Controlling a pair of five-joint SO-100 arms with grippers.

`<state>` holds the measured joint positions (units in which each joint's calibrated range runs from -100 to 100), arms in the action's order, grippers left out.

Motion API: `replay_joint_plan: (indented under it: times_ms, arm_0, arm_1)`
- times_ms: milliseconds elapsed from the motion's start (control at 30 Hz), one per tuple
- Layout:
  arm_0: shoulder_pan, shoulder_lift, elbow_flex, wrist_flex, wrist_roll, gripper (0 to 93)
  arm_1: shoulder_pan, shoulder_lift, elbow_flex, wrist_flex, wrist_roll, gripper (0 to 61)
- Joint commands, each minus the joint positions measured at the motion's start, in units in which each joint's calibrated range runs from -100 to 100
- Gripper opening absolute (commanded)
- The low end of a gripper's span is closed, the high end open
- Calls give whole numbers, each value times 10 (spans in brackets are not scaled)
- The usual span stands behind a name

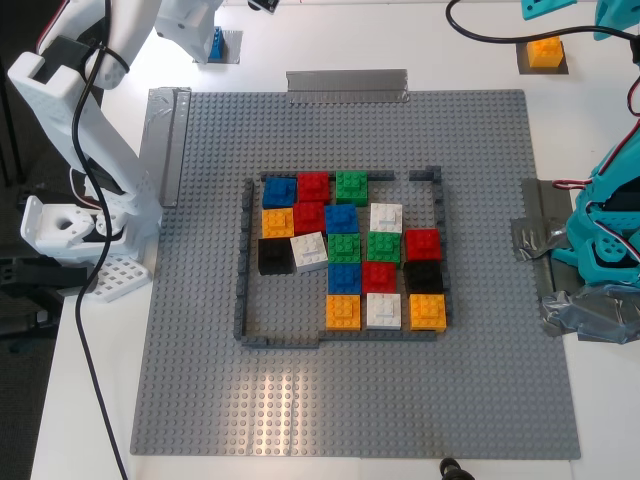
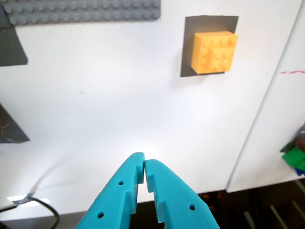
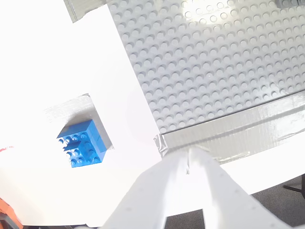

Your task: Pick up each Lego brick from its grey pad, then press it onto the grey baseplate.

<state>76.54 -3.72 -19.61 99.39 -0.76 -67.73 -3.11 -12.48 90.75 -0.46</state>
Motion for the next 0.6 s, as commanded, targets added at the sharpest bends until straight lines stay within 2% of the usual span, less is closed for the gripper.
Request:
replay_joint_plan:
  times_ms: [0, 567]
  arm_0:
    - [29, -11, -1, 6, 0, 0]
    - [28, -11, -1, 6, -1, 0]
  arm_1:
    - [59, -75, -12, -88, 46, 2]
    - [55, -88, -10, -91, 50, 2]
